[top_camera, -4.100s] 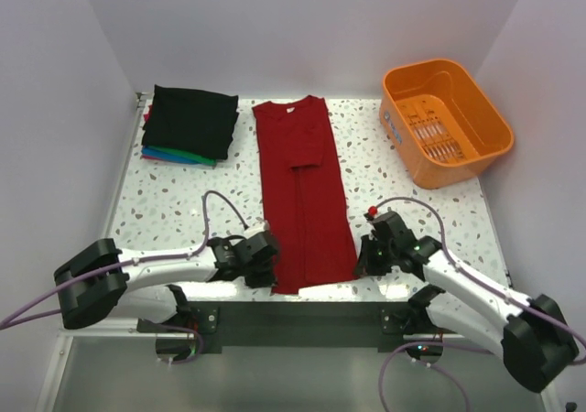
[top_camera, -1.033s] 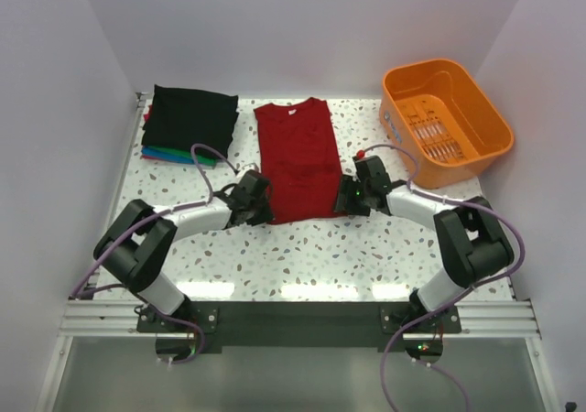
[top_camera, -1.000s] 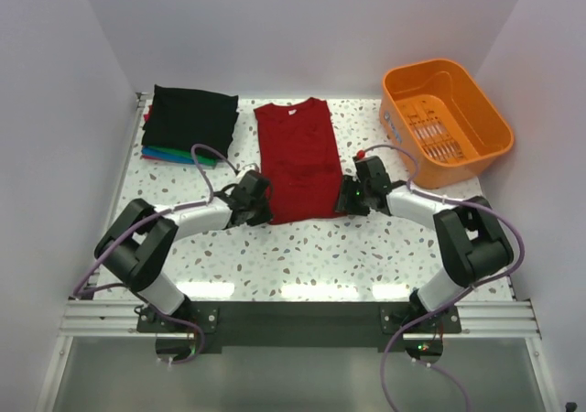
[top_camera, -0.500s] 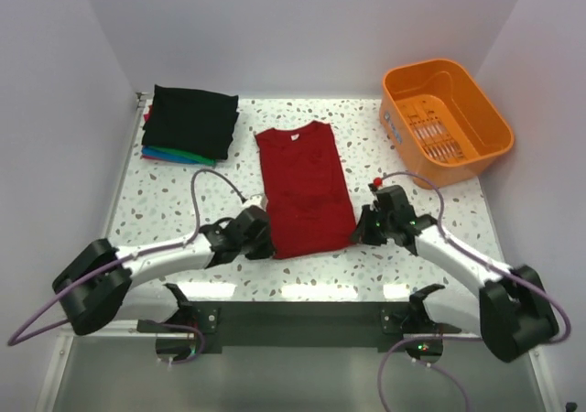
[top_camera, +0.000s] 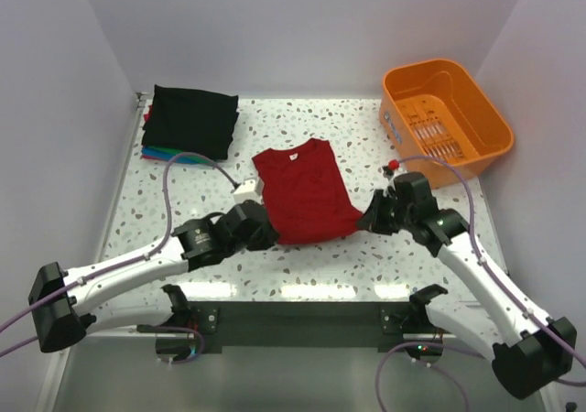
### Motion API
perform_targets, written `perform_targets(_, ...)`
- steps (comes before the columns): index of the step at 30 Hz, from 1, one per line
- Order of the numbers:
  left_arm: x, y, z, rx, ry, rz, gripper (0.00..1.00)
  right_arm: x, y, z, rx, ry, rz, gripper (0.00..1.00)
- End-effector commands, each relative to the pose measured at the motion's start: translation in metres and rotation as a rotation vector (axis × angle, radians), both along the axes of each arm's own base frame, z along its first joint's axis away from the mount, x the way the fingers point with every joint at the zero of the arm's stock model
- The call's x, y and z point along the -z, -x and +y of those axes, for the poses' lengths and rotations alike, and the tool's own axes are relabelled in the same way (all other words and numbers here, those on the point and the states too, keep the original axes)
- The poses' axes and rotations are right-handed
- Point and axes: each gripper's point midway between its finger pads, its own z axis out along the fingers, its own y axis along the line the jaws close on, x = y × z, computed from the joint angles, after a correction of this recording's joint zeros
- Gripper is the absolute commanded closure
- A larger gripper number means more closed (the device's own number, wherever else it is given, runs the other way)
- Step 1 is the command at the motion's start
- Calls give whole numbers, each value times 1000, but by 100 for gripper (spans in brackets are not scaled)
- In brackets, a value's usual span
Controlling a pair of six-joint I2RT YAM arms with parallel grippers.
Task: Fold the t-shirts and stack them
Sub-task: Fold the tshirt
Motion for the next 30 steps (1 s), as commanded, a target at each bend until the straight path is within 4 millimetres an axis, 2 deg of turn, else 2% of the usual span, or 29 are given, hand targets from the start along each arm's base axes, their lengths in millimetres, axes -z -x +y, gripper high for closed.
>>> perform_targets(1, -36, -54, 28, -151, -80, -157, 100, -53, -55, 8, 53, -6, -176, 100)
perform_targets(2, -39, -64, 28, -160, -73, -166, 100, -59, -65, 10, 55, -3, -196, 100)
perform_targets(3, -49, -75, 27, -177, -51, -193, 100, -67, -84, 16, 63, -1, -214, 100)
perform_targets(5, -59, -99, 36, -221, -74, -229, 100, -74, -105, 22, 61, -1, -235, 100)
perform_targets(6, -62, -109, 39, -246, -85, -246, 100, -92, -119, 28, 63, -18, -277, 100)
perform_targets(7, -66, -120, 45, -260, -99, -260, 100, -80, -133, 31, 60, 3, -249, 100)
perform_targets(8, -69, -128, 45, -266, -102, -269, 100, -82, -143, 33, 65, 7, -253, 100)
perform_targets(9, -74, -140, 41, -266, -92, -284, 100, -97, -156, 37, 68, -4, -284, 100)
perform_targets(10, -75, -151, 48, -281, -102, -287, 100, -84, -169, 39, 69, 13, -253, 100)
perform_targets(11, -73, -161, 47, -282, -111, -286, 100, -86, -178, 39, 78, 14, -259, 100)
perform_targets(12, -74, -170, 45, -287, -107, -292, 100, -96, -190, 43, 81, 3, -281, 100)
perform_targets(13, -73, -181, 53, -306, -120, -292, 100, -85, -200, 43, 84, 18, -256, 100)
perform_targets(14, -67, -192, 51, -306, -130, -280, 100, -83, -208, 42, 92, 24, -250, 100)
perform_targets(15, -65, -198, 49, -297, -118, -269, 100, -90, -218, 43, 95, 21, -260, 100)
perform_targets(16, -61, -208, 56, -307, -129, -262, 100, -88, -224, 42, 97, 24, -258, 100)
perform_targets(17, -55, -218, 56, -315, -134, -249, 100, -70, -235, 44, 96, 35, -223, 100)
perform_targets(18, -52, -226, 64, -336, -144, -242, 100, -76, -243, 47, 93, 23, -231, 100)
perform_targets(20, -41, -240, 69, -341, -168, -227, 100, -65, -256, 48, 81, 15, -207, 100)
perform_targets(21, -40, -249, 72, -340, -154, -233, 100, -52, -266, 53, 72, 12, -187, 100)
perform_targets(22, -36, -255, 72, -334, -153, -228, 100, -47, -272, 53, 74, 11, -176, 100)
perform_targets(23, -25, -263, 71, -325, -162, -207, 100, -42, -277, 53, 72, 10, -167, 100)
perform_targets(24, -21, -269, 71, -320, -161, -198, 100, -30, -287, 56, 70, 12, -151, 100)
perform_targets(28, 4, -292, 76, -342, -192, -153, 100, -1, -314, 63, 61, 11, -124, 100)
perform_targets(29, 10, -302, 76, -353, -198, -144, 94, 4, -320, 65, 55, 10, -123, 90)
perform_targets(30, 12, -307, 82, -363, -205, -133, 78, 14, -331, 67, 55, 15, -106, 79)
